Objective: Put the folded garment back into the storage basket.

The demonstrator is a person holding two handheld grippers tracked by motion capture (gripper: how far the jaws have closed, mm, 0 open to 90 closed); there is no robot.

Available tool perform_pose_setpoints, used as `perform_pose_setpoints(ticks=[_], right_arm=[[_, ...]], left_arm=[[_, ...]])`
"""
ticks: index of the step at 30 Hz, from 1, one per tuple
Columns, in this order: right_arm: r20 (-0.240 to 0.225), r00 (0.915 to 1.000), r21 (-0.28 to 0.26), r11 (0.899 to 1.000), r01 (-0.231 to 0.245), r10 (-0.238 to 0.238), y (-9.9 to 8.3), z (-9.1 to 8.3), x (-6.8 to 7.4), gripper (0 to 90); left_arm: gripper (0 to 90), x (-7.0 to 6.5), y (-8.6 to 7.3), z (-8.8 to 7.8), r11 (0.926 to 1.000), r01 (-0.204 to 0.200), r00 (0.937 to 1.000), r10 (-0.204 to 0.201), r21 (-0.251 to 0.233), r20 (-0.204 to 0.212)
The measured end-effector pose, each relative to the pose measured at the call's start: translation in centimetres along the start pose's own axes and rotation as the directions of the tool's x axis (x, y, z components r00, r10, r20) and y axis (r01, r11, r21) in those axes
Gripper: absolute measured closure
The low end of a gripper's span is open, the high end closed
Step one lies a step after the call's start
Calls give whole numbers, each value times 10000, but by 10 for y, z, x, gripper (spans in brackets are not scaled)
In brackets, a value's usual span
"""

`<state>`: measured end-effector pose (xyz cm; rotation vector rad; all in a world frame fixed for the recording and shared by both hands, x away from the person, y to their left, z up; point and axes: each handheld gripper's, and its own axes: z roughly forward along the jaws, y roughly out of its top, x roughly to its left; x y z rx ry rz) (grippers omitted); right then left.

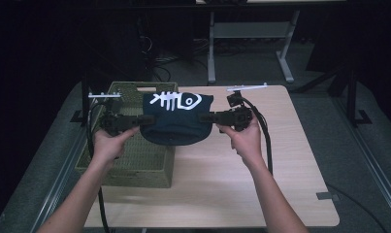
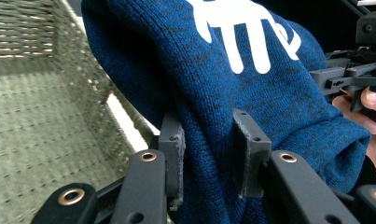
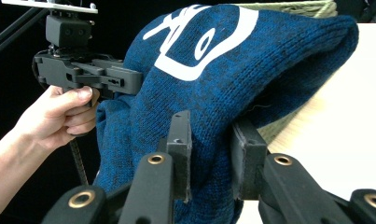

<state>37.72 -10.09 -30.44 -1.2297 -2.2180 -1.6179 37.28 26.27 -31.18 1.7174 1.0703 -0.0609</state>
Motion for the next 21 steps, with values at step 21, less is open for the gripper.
perform_pose_setpoints(ticks=[21], right_arm=[[-426,9991,114,9999,0,5,6,55,15,724]], left_arm=[[685,28,-10,-41,9986,454,9953,-475,-268,-844]])
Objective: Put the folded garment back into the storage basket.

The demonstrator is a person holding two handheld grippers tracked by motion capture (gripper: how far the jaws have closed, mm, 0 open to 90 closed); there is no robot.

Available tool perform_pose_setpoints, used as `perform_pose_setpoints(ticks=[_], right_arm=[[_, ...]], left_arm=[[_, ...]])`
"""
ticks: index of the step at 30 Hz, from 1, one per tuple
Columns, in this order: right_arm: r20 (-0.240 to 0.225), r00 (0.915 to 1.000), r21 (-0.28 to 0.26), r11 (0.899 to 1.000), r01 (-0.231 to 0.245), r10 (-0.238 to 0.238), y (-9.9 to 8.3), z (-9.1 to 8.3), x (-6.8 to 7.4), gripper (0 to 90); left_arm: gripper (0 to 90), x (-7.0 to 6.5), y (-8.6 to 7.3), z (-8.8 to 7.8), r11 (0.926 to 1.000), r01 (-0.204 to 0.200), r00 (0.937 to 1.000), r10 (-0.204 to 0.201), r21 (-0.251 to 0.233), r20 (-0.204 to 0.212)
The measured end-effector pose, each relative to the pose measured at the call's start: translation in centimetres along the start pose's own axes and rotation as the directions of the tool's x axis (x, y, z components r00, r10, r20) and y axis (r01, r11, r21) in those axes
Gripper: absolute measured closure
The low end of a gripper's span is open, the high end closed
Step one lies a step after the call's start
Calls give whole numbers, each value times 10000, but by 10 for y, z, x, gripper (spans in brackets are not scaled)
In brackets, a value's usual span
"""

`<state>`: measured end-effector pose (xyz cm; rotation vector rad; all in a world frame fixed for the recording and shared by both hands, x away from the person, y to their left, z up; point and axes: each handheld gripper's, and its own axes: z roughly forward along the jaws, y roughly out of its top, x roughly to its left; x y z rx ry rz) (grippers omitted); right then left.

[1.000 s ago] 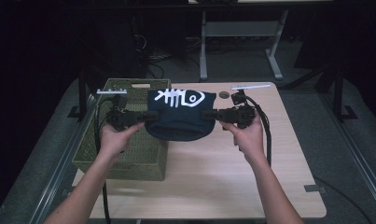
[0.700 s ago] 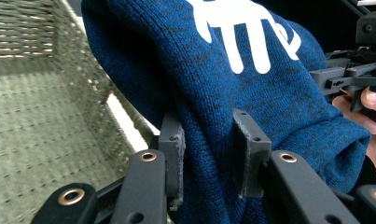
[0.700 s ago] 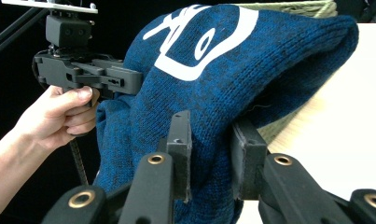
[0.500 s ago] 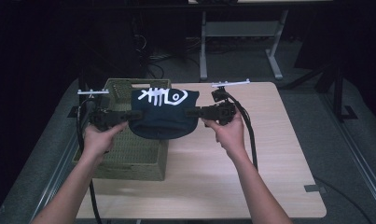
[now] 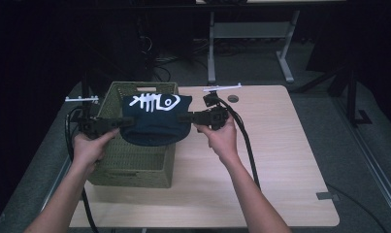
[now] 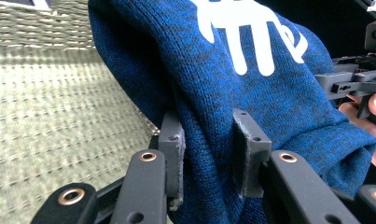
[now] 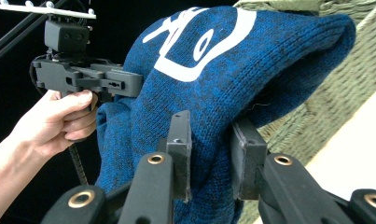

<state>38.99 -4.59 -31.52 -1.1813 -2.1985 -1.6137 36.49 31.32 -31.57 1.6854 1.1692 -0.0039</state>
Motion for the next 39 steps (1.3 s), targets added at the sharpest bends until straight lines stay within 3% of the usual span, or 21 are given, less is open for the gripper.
perform_pose_setpoints(ticks=[5,39], right_arm=[[-22,10000,68,10000,18,-18,1,11,2,724],[-214,9995,593,9979,251,-239,5,61,13,723]], left_arm=[[682,4,-1,-6,10000,61,9997,-62,-74,-218],[678,32,-11,-37,9974,578,9959,-605,-425,-667]])
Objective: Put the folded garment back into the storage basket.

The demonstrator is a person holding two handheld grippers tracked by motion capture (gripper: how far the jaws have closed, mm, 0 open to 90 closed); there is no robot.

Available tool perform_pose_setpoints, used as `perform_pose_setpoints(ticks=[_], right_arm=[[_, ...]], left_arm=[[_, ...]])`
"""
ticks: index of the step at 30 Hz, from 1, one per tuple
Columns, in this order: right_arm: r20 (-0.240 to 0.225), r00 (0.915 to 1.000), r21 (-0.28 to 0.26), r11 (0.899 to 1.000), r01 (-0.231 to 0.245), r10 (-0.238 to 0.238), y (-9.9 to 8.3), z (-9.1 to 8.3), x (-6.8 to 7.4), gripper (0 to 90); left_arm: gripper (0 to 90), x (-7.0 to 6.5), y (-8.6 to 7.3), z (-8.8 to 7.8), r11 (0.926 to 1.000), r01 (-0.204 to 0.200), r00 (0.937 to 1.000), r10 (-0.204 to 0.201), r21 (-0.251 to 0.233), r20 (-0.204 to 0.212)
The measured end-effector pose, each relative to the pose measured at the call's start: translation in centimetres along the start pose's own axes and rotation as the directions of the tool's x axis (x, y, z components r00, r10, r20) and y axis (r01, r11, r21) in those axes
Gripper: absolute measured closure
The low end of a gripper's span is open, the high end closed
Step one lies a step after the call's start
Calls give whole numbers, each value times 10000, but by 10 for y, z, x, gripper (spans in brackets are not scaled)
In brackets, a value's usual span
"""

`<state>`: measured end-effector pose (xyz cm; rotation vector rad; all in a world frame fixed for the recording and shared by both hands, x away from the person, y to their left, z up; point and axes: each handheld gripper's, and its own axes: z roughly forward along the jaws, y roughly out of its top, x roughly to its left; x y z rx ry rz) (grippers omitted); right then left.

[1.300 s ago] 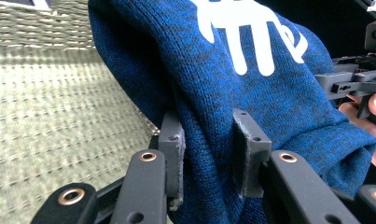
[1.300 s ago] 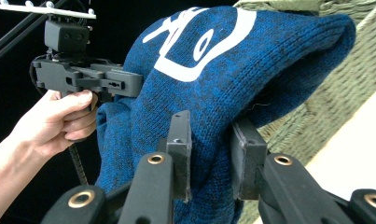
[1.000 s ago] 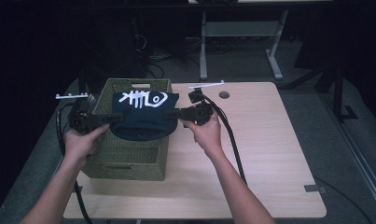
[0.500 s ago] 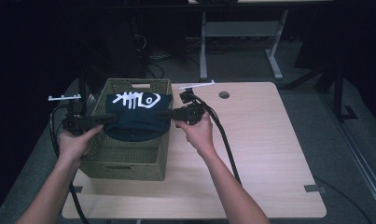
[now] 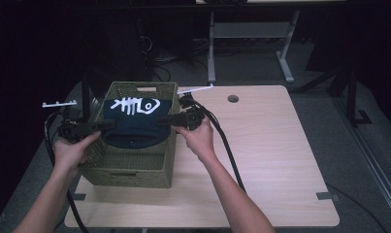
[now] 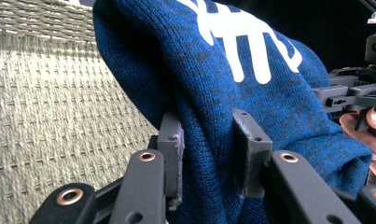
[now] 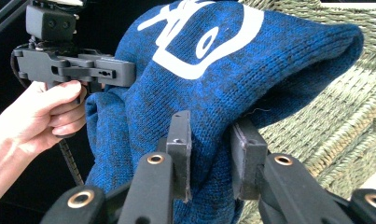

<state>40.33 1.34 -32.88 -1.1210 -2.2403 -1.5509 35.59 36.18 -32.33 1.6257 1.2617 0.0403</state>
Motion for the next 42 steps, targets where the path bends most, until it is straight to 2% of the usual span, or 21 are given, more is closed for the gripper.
perform_pose_setpoints(ticks=[9,20,26,28,42], right_arm=[[44,10000,162,9999,46,-47,0,12,3,722],[109,9998,463,9988,163,-168,-8,31,4,721],[249,9995,652,9977,171,-188,-12,40,2,719],[297,9995,744,9972,118,-141,-13,42,2,719],[800,9967,1133,9935,57,-148,-22,57,-5,714]], left_arm=[[677,10,-6,-4,9999,144,9998,-144,-9,-125],[674,21,-15,-7,9994,289,9980,-277,194,-569],[674,26,-19,-4,9987,265,9963,-228,434,-826],[672,28,-19,-3,9983,372,9957,-332,450,-864],[658,36,-22,6,9932,279,9897,-116,1127,-1430]])
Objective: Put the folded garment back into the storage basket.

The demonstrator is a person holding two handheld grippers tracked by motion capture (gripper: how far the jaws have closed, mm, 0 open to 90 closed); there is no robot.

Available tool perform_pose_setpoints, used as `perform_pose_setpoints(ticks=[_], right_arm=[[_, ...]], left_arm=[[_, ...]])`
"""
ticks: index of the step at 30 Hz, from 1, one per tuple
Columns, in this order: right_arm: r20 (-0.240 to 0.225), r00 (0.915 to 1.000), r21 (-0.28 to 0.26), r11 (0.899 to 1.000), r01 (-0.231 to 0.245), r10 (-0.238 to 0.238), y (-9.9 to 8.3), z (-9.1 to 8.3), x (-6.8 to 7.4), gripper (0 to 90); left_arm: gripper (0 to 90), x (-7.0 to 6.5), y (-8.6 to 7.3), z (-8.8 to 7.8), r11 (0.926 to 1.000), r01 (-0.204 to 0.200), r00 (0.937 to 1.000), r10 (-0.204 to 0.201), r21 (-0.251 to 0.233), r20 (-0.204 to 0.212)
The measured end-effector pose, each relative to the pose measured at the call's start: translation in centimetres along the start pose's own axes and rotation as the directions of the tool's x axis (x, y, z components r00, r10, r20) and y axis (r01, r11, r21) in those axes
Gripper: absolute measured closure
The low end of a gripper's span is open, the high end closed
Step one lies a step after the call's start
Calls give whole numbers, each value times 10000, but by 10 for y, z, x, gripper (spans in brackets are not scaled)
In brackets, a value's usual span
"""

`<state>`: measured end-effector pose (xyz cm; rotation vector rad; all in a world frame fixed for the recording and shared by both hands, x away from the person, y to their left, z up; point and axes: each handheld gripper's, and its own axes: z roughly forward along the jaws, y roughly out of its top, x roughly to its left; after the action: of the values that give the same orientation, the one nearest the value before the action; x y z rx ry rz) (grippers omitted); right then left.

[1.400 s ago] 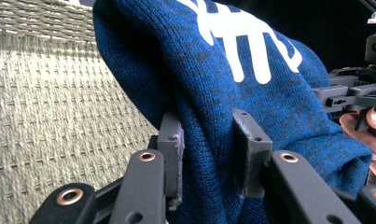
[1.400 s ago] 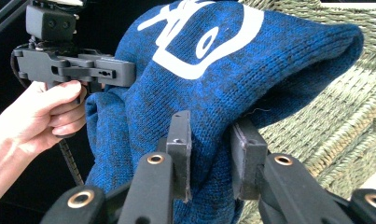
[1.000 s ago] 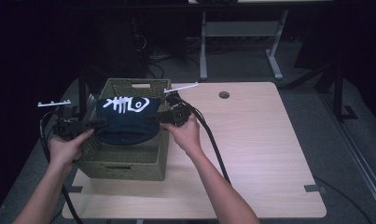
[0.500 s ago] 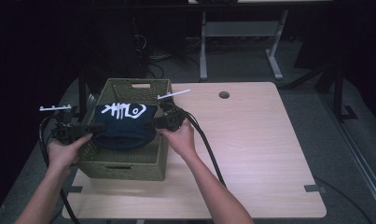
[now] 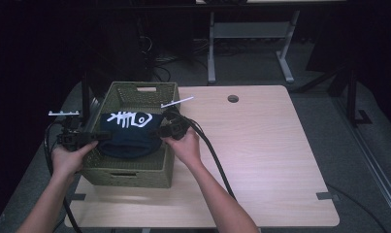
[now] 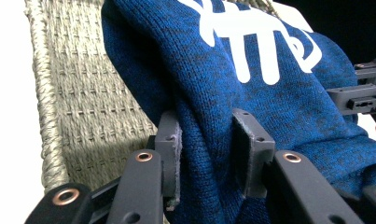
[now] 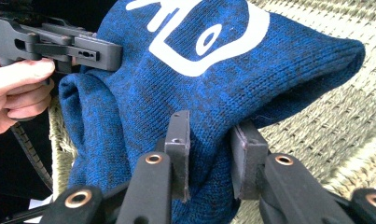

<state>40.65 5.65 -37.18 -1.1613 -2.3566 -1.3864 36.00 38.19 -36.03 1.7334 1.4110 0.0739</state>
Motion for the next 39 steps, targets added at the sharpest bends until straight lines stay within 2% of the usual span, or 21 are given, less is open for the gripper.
perform_pose_setpoints(ticks=[5,11,15,17,20,21,24,28,31,34,39], right_arm=[[111,9999,95,9999,-36,35,-3,3,-3,709],[331,9994,193,9998,95,-101,-5,7,-4,699],[539,9982,241,9994,247,-259,-4,8,-2,658],[1013,9938,249,9987,436,-459,-3,8,1,590],[1790,9777,334,9938,1058,-1101,0,5,9,545],[1863,9746,280,9923,1210,-1241,1,4,10,541],[1795,9759,224,9923,1218,-1239,5,0,13,529],[1411,9844,39,9944,1060,-1055,6,-8,11,526],[847,9931,-58,9966,818,-810,6,-14,9,516],[304,9972,-334,9970,699,-689,6,-22,7,510],[-281,9981,-655,9965,527,-546,5,-38,2,499]], left_arm=[[658,1,0,3,9999,24,9999,-22,122,-167],[648,2,0,6,9992,-145,9989,161,365,-441],[626,2,1,7,9992,-230,9967,254,317,-768],[596,-1,2,6,9988,-381,9894,418,291,-1387],[576,-1,4,3,9991,-410,9839,420,94,-1739],[577,-1,5,3,9993,-365,9854,372,68,-1661],[578,-2,6,2,9992,-399,9872,392,-15,-1548],[580,-6,6,0,9986,-476,9918,444,-239,-1197],[580,-13,6,-1,9976,-552,9944,512,-422,-921],[570,-20,7,-1,9957,-683,9958,642,-627,-655],[551,-33,8,2,9934,-817,9966,805,-806,-177]])
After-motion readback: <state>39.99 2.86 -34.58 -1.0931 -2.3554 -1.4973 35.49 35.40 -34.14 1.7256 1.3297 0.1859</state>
